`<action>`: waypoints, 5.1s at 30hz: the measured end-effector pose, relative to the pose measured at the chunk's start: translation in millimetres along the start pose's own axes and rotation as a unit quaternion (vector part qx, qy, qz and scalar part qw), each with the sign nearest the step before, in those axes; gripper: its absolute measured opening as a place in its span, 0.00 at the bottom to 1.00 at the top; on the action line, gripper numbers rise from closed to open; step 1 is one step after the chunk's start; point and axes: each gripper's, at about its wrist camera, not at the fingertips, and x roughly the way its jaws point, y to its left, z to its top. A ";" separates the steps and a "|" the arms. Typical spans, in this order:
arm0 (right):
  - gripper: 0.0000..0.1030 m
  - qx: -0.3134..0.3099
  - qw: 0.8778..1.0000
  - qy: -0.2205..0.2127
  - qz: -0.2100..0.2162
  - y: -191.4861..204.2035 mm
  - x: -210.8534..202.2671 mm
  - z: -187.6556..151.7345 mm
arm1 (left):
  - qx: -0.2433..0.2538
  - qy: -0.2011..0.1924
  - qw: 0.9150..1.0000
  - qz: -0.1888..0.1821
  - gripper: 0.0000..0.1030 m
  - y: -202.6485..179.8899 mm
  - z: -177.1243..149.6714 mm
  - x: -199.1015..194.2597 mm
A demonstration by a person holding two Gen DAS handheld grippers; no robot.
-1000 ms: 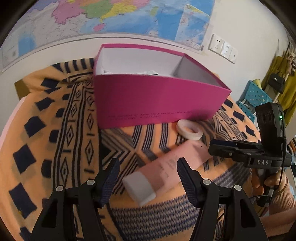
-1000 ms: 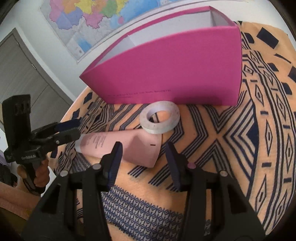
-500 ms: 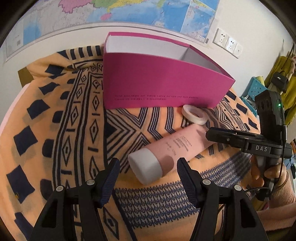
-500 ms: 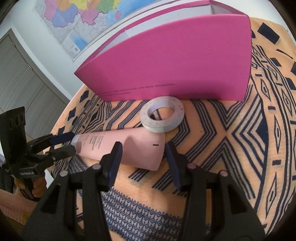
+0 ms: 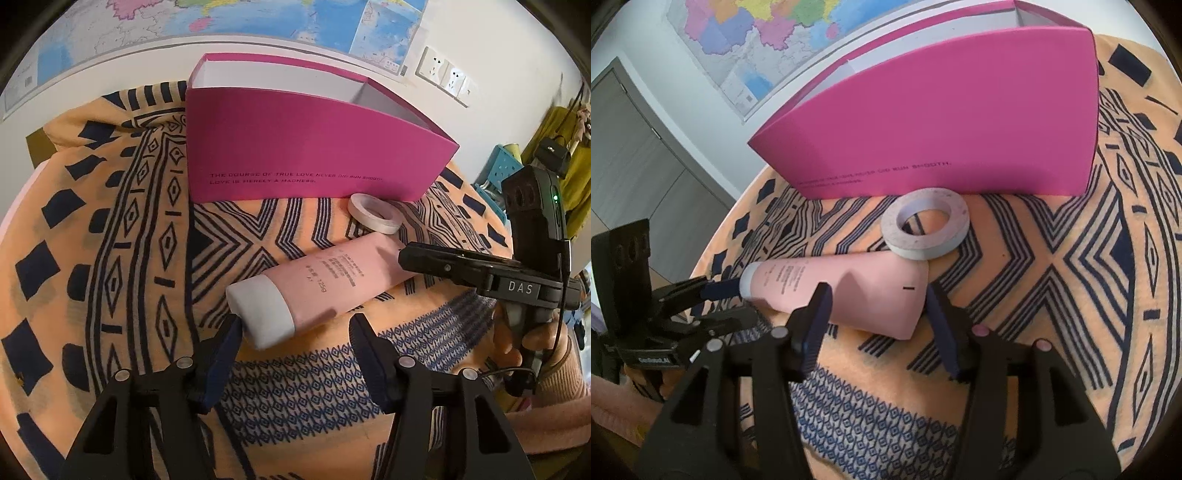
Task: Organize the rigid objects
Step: 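Close the right gripper around the middle of the pink tube, then lift the pink tube with the right gripper over the magenta box, then lower the pink tube into the box and open the right gripper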
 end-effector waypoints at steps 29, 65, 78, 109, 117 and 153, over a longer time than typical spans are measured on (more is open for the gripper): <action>0.56 0.011 1.000 -0.021 0.010 7.0 -21.6 -10.8 | 0.016 0.006 1.000 -0.017 0.59 -0.3 -0.4 -1.2; 0.56 -0.016 0.995 -0.091 -0.022 21.4 -70.8 6.8 | 0.031 -0.051 0.998 -0.027 0.60 -24.5 38.7 -26.4; 0.56 -0.031 0.990 -0.133 -0.036 21.7 -98.3 28.3 | 0.059 -0.096 0.993 -0.025 0.60 -41.4 70.2 -42.0; 0.56 -0.057 0.982 -0.166 -0.072 1.5 -111.0 85.4 | 0.092 -0.141 0.986 -0.001 0.60 -62.5 131.5 -27.5; 0.56 -0.057 0.982 -0.160 -0.086 -11.6 -100.1 108.5 | 0.091 -0.122 0.988 0.003 0.60 -57.3 153.5 -2.8; 0.56 -0.051 0.983 -0.120 -0.132 -32.0 -52.3 134.6 | 0.032 -0.117 0.991 0.051 0.60 -10.8 192.1 32.3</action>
